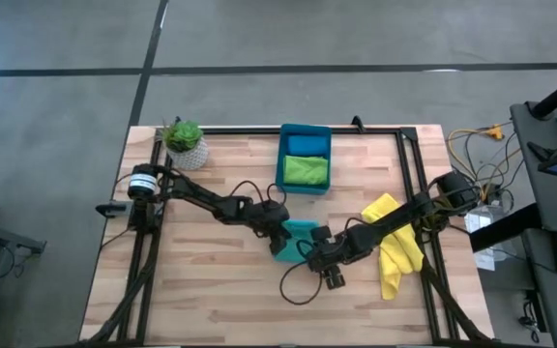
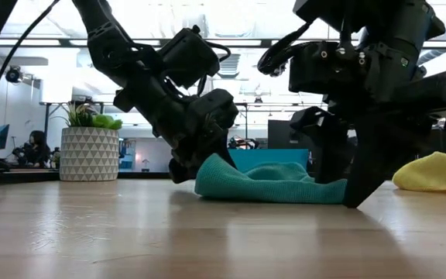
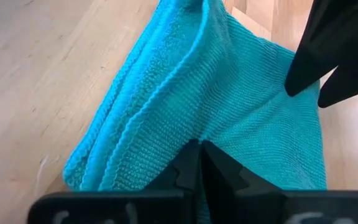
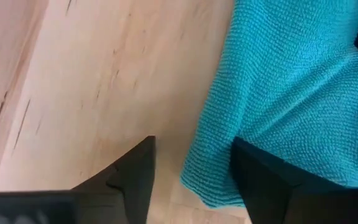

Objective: Fold microfiber towels
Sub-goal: Put the light blue microfiber cloth into the blue bin

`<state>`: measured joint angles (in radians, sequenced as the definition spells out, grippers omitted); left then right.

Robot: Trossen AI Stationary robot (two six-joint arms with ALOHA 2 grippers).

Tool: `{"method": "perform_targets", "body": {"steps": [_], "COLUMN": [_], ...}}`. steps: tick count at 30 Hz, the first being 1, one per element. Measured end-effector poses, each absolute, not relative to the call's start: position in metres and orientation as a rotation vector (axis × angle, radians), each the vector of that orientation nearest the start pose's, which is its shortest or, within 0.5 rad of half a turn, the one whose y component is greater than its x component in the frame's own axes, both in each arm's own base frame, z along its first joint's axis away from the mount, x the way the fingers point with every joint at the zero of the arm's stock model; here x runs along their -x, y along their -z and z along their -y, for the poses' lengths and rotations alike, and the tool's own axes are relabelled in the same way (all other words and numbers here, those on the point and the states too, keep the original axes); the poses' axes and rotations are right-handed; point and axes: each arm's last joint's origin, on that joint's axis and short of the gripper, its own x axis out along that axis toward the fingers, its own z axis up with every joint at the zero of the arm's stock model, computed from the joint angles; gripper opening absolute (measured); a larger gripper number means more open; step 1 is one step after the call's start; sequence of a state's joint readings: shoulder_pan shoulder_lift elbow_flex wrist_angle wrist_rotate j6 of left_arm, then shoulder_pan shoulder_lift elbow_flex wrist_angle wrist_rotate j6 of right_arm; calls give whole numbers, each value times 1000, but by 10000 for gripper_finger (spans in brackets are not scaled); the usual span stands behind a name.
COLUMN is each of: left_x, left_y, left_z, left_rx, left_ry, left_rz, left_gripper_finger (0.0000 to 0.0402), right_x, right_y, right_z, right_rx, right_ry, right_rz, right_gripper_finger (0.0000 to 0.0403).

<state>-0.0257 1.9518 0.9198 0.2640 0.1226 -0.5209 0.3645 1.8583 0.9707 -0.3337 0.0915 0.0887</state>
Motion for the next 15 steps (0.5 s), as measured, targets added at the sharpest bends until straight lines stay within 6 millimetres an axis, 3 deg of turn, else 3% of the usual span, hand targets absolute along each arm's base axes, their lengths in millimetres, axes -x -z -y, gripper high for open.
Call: {"method": "perform_targets", "body": {"steps": [10, 15], "left_x": [-365, -359], "left_y": [-108, -142], "left_z": [13, 11], "left_rx": [528, 457], "left_ry": [-45, 2], "left_rz": [-749, -675], "left_gripper_finger": [1, 1], "right_x": [-315, -323], "right_y": [-117, -138], "right_z": [-115, -117], "right_rx": [202, 195], "right_ry": [-145, -115], "right_rz": [-1172, -1209], "right_gripper_finger": [28, 13]}}
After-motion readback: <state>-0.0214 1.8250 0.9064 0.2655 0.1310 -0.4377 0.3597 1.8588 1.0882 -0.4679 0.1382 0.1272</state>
